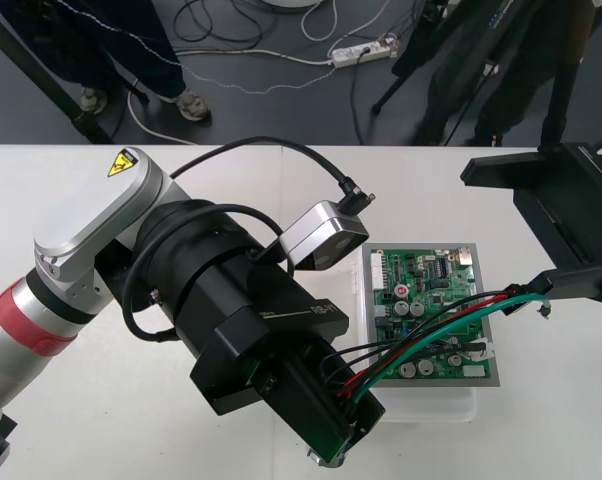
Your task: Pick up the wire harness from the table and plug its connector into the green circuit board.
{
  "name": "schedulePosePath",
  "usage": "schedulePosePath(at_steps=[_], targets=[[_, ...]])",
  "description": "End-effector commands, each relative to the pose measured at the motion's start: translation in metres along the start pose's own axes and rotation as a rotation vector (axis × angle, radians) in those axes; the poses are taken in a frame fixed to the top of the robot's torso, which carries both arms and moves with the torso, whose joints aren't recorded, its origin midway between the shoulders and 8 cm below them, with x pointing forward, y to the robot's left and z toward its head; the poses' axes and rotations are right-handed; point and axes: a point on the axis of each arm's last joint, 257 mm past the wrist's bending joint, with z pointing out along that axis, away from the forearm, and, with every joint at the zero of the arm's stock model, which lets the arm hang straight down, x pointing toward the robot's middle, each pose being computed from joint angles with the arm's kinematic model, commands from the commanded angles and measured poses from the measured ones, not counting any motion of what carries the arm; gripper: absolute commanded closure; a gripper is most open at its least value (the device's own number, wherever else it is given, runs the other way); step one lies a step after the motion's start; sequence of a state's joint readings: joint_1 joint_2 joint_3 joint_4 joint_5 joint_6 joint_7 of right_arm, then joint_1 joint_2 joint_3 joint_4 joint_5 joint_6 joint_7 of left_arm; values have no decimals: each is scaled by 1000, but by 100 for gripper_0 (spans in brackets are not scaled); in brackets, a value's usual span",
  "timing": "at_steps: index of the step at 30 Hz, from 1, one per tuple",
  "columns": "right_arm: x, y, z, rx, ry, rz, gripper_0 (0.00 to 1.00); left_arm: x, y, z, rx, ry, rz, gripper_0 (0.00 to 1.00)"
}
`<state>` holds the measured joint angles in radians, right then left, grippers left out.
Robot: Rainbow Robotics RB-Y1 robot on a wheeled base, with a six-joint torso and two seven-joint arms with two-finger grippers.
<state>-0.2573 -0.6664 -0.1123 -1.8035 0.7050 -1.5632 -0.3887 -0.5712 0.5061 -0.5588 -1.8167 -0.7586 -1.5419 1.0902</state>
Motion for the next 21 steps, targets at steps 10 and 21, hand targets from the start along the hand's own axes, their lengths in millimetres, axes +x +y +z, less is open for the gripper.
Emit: schedulePosePath(at_steps=[10,21], targets=[[-9,35,20,-104,-61,32,0,7,-14,12,56,35,33,100],[-7,40,21,-106,-64,39,0,7,-14,12,54,35,30,100]])
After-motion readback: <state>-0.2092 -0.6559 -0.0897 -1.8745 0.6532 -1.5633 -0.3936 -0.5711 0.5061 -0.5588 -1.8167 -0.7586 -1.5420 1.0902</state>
